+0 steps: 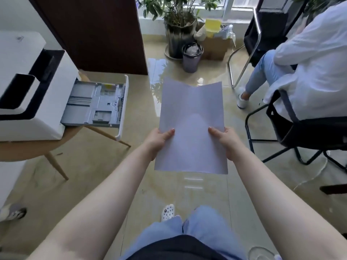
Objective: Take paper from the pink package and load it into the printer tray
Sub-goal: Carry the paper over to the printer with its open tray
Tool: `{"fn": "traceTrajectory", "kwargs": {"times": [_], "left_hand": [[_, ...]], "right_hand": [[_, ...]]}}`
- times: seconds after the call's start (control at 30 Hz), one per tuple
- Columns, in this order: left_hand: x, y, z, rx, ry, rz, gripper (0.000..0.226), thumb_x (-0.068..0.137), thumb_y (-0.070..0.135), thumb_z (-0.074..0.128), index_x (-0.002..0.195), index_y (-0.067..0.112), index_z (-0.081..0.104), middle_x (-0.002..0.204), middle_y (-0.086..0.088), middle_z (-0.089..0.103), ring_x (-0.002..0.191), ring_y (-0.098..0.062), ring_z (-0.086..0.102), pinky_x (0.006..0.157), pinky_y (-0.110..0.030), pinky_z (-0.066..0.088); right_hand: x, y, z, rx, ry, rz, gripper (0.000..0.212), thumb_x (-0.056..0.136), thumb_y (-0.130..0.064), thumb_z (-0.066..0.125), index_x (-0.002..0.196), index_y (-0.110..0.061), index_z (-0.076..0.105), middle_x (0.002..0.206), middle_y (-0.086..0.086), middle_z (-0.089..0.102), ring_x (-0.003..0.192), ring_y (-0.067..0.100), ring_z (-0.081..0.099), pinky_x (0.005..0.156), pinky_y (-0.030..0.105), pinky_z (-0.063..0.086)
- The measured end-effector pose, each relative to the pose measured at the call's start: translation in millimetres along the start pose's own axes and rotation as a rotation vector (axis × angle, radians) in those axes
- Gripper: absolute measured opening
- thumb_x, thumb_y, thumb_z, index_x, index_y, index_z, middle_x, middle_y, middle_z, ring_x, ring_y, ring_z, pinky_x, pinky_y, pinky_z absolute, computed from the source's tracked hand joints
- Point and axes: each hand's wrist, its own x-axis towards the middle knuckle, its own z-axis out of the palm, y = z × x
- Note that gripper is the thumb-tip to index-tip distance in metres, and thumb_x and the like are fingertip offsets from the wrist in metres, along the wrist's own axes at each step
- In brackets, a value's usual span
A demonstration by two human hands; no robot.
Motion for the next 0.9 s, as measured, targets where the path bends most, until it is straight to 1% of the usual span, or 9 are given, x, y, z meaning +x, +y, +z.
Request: {"fn": "traceTrajectory", "kwargs": {"times": [0.07, 0.2, 0.27, 0.33, 0.47, 0.6, 0.73, 0.83, 0.9], "left_hand": [[31, 22, 5, 0.000, 0.012, -0.007, 0.036, 0.094, 0.023, 0.057, 0.121, -0.001, 0.058, 0.083, -0.002, 0.067, 0.053, -0.008, 0.068, 0.048, -0.021, 0.055], [97, 59, 18, -0.049, 0.070, -0.034, 0.039, 0.094, 0.023, 0.057, 0.124, -0.002, 0.056, 0.094, -0.007, 0.067, 0.058, -0.011, 0.066, 0.048, -0.021, 0.056], [128, 76, 26, -0.100, 0.095, -0.037, 0.038, 0.095, 0.021, 0.056, 0.125, 0.000, 0.054, 0.104, -0.009, 0.064, 0.064, -0.013, 0.065, 0.048, -0.020, 0.056], [157, 95, 34, -0.128, 0.136, -0.040, 0.036, 0.095, 0.021, 0.056, 0.124, 0.000, 0.055, 0.106, -0.010, 0.063, 0.069, -0.015, 0.063, 0.050, -0.021, 0.056], [200, 133, 45, -0.181, 0.247, -0.045, 0.037, 0.094, 0.021, 0.057, 0.123, -0.002, 0.056, 0.106, -0.014, 0.065, 0.074, -0.022, 0.066, 0.067, -0.031, 0.058], [234, 162, 38, -0.239, 0.363, -0.050, 0.034, 0.091, 0.024, 0.061, 0.115, 0.001, 0.062, 0.115, -0.017, 0.068, 0.099, -0.034, 0.068, 0.092, -0.050, 0.053], [269, 188, 16, -0.299, 0.459, -0.032, 0.028, 0.091, 0.026, 0.062, 0.111, 0.006, 0.063, 0.113, -0.016, 0.068, 0.097, -0.031, 0.067, 0.092, -0.049, 0.053], [301, 208, -10, -0.324, 0.530, -0.020, 0.030, 0.090, 0.029, 0.063, 0.113, 0.008, 0.062, 0.114, -0.015, 0.068, 0.102, -0.032, 0.067, 0.094, -0.049, 0.052], [325, 219, -29, -0.336, 0.574, -0.004, 0.041, 0.083, 0.040, 0.067, 0.112, 0.012, 0.062, 0.117, -0.011, 0.069, 0.106, -0.030, 0.066, 0.097, -0.050, 0.050]], "right_hand": [[35, -22, -1, -0.014, -0.006, 0.009, 0.025, 0.087, -0.019, 0.065, 0.106, -0.003, 0.064, 0.091, 0.011, 0.069, 0.071, 0.025, 0.067, 0.075, 0.040, 0.057], [116, -68, -7, -0.053, -0.070, 0.024, 0.012, 0.086, -0.019, 0.066, 0.093, -0.009, 0.066, 0.082, 0.007, 0.073, 0.060, 0.018, 0.070, 0.068, 0.037, 0.059], [156, -90, -9, -0.094, -0.103, 0.036, 0.021, 0.085, -0.020, 0.067, 0.102, -0.007, 0.066, 0.092, 0.012, 0.071, 0.067, 0.023, 0.070, 0.075, 0.041, 0.058], [194, -115, -10, -0.119, -0.150, 0.039, 0.025, 0.086, -0.020, 0.067, 0.106, -0.006, 0.064, 0.091, 0.011, 0.070, 0.063, 0.020, 0.070, 0.072, 0.040, 0.058], [259, -167, -5, -0.202, -0.247, 0.060, 0.016, 0.088, -0.018, 0.064, 0.100, -0.007, 0.063, 0.084, 0.005, 0.069, 0.060, 0.017, 0.068, 0.065, 0.035, 0.058], [315, -209, 16, -0.333, -0.342, 0.014, 0.019, 0.088, -0.017, 0.065, 0.101, -0.003, 0.064, 0.083, 0.007, 0.069, 0.054, 0.014, 0.069, 0.054, 0.027, 0.058], [368, -242, 58, -0.431, -0.406, -0.004, 0.029, 0.084, -0.019, 0.069, 0.105, 0.000, 0.065, 0.087, 0.011, 0.070, 0.070, 0.026, 0.067, 0.074, 0.040, 0.057], [409, -264, 99, -0.496, -0.458, -0.035, 0.022, 0.084, -0.018, 0.069, 0.100, -0.004, 0.066, 0.080, 0.008, 0.068, 0.066, 0.024, 0.064, 0.075, 0.042, 0.054], [437, -280, 129, -0.521, -0.494, -0.049, 0.015, 0.085, -0.017, 0.068, 0.094, -0.006, 0.066, 0.077, 0.007, 0.067, 0.064, 0.023, 0.062, 0.073, 0.040, 0.054]]}}
